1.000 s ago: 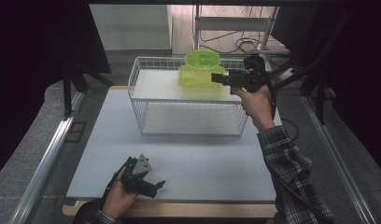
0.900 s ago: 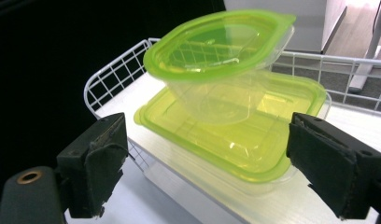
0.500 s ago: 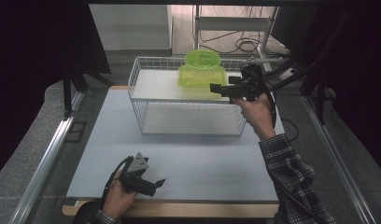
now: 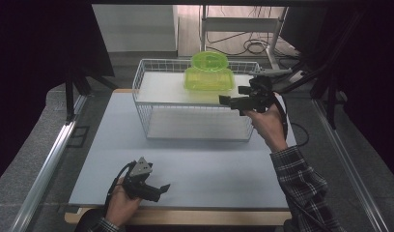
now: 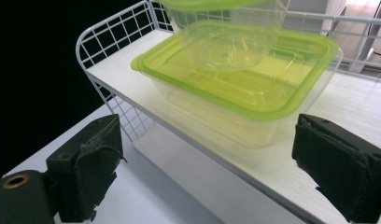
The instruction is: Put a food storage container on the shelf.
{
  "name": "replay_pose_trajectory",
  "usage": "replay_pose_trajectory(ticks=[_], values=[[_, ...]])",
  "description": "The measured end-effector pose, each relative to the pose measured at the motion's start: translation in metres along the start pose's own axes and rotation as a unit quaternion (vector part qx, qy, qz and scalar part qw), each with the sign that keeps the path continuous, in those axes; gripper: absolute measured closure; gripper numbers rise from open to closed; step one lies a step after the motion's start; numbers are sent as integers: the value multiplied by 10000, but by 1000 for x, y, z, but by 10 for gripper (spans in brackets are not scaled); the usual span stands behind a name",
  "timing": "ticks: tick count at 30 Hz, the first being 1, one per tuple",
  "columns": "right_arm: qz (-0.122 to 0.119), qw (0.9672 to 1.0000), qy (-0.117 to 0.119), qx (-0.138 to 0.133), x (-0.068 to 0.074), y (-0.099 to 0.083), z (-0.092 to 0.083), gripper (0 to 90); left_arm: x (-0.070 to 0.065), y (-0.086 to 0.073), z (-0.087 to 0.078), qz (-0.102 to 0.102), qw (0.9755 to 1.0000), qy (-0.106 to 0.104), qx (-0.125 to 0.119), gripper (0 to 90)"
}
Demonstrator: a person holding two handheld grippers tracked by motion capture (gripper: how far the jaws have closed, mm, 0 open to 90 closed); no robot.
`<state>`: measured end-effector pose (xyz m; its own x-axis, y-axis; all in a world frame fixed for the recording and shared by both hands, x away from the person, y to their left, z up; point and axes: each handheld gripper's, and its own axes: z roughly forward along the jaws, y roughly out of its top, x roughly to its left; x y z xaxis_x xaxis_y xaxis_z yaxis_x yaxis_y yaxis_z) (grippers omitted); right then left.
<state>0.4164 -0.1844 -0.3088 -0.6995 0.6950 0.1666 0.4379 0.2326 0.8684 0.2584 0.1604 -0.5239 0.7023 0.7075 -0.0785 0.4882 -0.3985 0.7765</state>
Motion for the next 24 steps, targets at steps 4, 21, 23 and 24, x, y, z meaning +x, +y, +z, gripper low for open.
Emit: replay_pose_trajectory(ticks=[4, 21, 23, 24], values=[[-33, 10000, 8, 7, 0, -7, -2, 85, 0, 0, 0, 3, 10000, 7, 6, 0], [-378, 9991, -8, 212, 9, -37, -8, 56, -1, 0, 0, 35, 10000, 45, 27, 0], [-364, 9991, 4, 216, 8, -41, -9, 56, -1, 0, 1, 54, 10000, 58, 39, 0], [-362, 9991, 8, 216, 7, -42, -9, 56, -1, 0, 1, 60, 10000, 60, 43, 0]])
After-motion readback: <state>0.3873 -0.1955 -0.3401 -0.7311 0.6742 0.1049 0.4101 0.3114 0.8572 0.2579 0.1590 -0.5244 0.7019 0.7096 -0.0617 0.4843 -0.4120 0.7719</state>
